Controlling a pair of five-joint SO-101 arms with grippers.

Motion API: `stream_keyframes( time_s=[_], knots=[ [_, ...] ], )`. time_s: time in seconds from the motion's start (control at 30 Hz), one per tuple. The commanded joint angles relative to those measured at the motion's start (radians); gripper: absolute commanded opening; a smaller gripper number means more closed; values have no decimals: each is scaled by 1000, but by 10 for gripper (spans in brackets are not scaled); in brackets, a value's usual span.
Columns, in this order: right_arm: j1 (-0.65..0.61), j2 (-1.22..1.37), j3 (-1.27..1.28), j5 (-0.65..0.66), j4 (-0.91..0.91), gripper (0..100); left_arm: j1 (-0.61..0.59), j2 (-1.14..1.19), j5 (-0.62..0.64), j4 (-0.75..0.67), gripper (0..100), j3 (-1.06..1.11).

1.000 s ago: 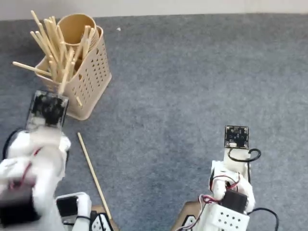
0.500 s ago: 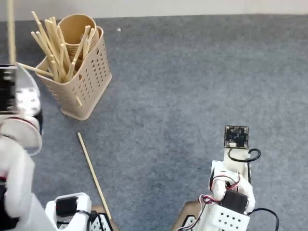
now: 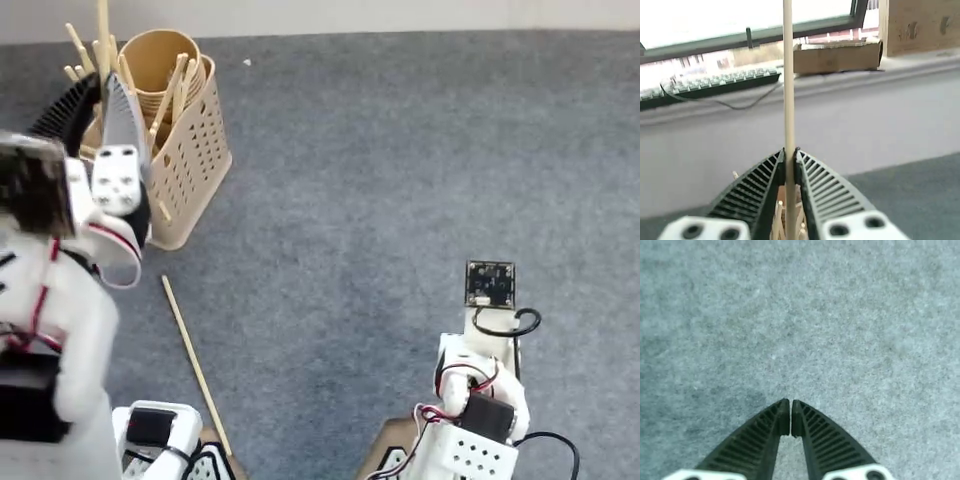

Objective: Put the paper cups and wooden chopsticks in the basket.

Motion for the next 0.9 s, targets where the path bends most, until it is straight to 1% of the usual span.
stream_keyframes(
  time_s=[0.0, 0.1, 0.17, 0.27, 0.47, 0.53, 0.63, 0.8, 0.87],
  knots=[
    [-7, -7, 67, 15, -15, 27, 10, -71, -14, -282, 4, 268],
    [-7, -7, 70, 15, -15, 27, -21, -73, -11, -433, 4, 377],
    [-7, -7, 71, 15, -15, 27, -36, -56, 31, -523, 4, 429],
    [-7, -7, 71, 15, -15, 27, -90, -8, 84, -635, 4, 466],
    [-7, -7, 71, 15, -15, 27, -151, 139, 100, -801, 4, 553],
    [-8, -7, 71, 15, -16, 27, -159, 168, 100, -830, 5, 588],
    [-8, -7, 73, 15, -16, 27, -159, 182, 95, -830, 19, 622],
    [-8, -7, 73, 15, -16, 27, -160, 182, 97, -827, 188, 634],
    [-8, -7, 73, 15, -16, 27, -162, 180, 97, -807, 185, 631]
  ],
)
